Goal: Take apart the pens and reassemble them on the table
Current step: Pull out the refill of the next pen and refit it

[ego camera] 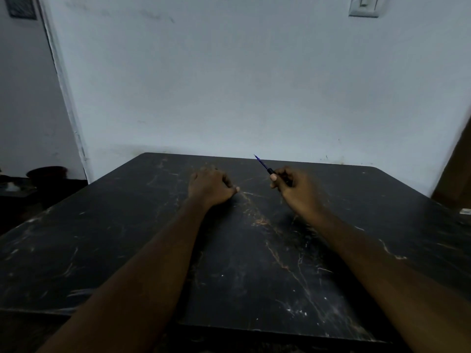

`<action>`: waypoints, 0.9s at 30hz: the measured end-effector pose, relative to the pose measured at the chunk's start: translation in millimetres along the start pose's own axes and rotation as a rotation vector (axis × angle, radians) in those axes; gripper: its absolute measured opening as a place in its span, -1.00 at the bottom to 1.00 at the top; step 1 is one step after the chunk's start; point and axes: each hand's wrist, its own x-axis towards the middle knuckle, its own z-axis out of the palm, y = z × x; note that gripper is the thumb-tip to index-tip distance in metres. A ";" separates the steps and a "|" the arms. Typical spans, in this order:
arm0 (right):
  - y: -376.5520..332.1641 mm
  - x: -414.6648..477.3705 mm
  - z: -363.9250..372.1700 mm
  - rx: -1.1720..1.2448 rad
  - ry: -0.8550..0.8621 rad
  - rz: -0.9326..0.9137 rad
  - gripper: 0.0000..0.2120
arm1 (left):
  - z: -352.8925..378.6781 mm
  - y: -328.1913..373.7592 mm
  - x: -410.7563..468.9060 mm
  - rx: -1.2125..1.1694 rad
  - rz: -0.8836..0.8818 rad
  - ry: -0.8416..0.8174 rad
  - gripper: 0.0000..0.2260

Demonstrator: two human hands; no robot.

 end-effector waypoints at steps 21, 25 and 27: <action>1.5 0.3 -0.3 -0.029 0.004 -0.008 -0.87 | -6.4 32.3 -1.8 -0.679 -0.079 -0.003 -0.81; 3.9 2.2 2.4 -0.003 0.026 0.010 -0.88 | -11.6 42.1 -1.0 -1.020 -0.105 0.058 -0.94; 6.5 3.9 3.2 0.019 0.042 0.023 -0.86 | -13.4 42.8 -0.3 -1.132 -0.108 0.091 -0.91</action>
